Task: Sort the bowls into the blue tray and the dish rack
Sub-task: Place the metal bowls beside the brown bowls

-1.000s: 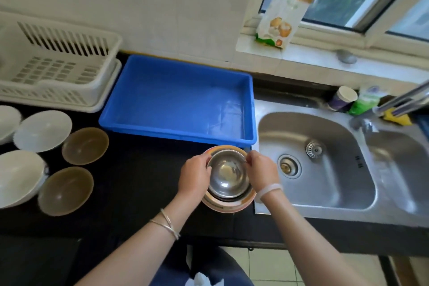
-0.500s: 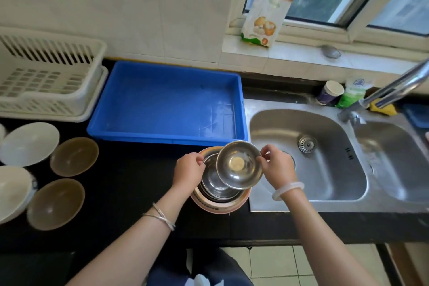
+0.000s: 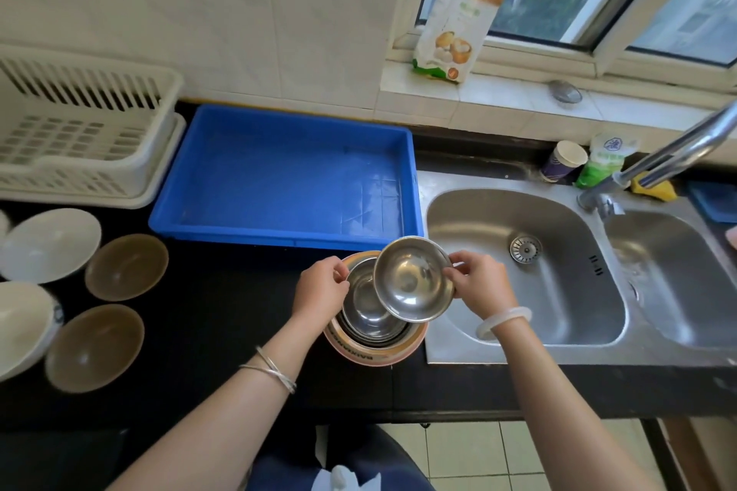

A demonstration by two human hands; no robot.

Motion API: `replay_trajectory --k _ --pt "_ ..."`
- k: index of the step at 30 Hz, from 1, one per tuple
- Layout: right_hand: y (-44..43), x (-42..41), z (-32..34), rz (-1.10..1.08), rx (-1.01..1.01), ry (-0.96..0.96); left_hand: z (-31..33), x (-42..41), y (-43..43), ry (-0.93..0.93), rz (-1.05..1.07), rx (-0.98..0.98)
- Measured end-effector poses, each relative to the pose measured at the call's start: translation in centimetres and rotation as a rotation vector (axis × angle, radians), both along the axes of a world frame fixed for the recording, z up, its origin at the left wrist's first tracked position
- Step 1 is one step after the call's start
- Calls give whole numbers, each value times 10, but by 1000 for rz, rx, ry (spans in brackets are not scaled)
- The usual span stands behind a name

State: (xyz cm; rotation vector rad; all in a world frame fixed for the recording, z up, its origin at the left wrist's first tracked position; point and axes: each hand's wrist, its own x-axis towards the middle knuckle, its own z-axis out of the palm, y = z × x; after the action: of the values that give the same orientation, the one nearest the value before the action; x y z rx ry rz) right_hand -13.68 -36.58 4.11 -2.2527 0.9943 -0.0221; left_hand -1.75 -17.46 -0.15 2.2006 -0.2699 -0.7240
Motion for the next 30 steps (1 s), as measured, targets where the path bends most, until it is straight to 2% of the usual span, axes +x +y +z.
replay_trajectory --k 8,13,23,30 --pt "15 37 28 31 205 -182 32 26 39 191 304 -299" --pt "44 77 32 71 334 -227 41 34 93 144 472 -346" --pt "137 158 -32 208 518 -56 -2 9 201 206 858 -335" --pt "183 193 -70 253 445 122 -33 -13 230 255 967 -270"
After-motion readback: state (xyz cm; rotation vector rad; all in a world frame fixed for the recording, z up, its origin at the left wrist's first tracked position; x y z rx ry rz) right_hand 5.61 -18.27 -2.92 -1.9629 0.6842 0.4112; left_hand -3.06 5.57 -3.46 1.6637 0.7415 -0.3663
